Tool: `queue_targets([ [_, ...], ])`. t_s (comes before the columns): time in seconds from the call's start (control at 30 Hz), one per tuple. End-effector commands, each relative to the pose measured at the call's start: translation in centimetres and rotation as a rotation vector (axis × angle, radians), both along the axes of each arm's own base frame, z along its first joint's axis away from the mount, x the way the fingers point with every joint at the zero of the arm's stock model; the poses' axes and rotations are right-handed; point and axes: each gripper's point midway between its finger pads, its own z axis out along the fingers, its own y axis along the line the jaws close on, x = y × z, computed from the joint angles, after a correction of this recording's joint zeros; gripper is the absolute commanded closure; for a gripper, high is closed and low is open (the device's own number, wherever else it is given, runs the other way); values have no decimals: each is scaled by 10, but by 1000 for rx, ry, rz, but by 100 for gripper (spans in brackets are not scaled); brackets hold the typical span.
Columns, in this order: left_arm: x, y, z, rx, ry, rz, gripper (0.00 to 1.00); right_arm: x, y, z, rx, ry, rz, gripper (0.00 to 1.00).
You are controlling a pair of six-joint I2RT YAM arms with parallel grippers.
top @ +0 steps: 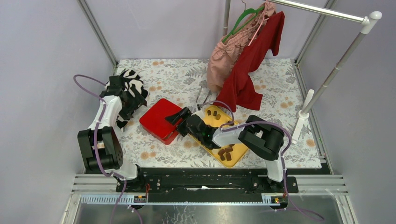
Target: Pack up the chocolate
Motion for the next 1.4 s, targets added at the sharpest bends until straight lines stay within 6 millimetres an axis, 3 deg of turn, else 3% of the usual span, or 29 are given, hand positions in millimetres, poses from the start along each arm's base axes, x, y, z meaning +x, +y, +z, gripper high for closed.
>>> queue_targets([
  [0.0, 7, -1, -4, 8, -26, 3, 6, -5, -13, 6, -54, -9, -26, 20],
  [0.27, 7, -4, -8, 8, -17, -6, 6, -20, -29, 7, -102, -1, 8, 18],
  [0.53, 8, -12, -18, -21, -10, -13, 6, -42, -60, 15, -183, -55, 44, 18],
  [0.67, 14, -17, -18, -32, -19, -44, 6, -51, -64, 23, -252, -152, 99, 26],
  [0.73, 18, -20, -16, -37, -26, -64, 7, -51, -62, 29, -295, -206, 134, 31],
  [0.87, 23, -20, -10, -24, -48, -75, 7, -35, -68, 45, -479, -318, 143, 30],
  [0.97, 30, -20, -8, -24, -69, -81, 7, -17, -67, 56, -604, -380, 176, 32],
  [1.07, 43, -23, -7, -42, -89, -96, 10, -6, -60, 61, -606, -396, 240, 44],
  [1.2, 64, -28, -7, -77, -94, -116, 11, -19, -42, 61, -540, -407, 365, 58],
  [1.37, 93, -40, -2, -108, -116, -142, 11, -38, -30, 41, -510, -362, 456, 64],
])
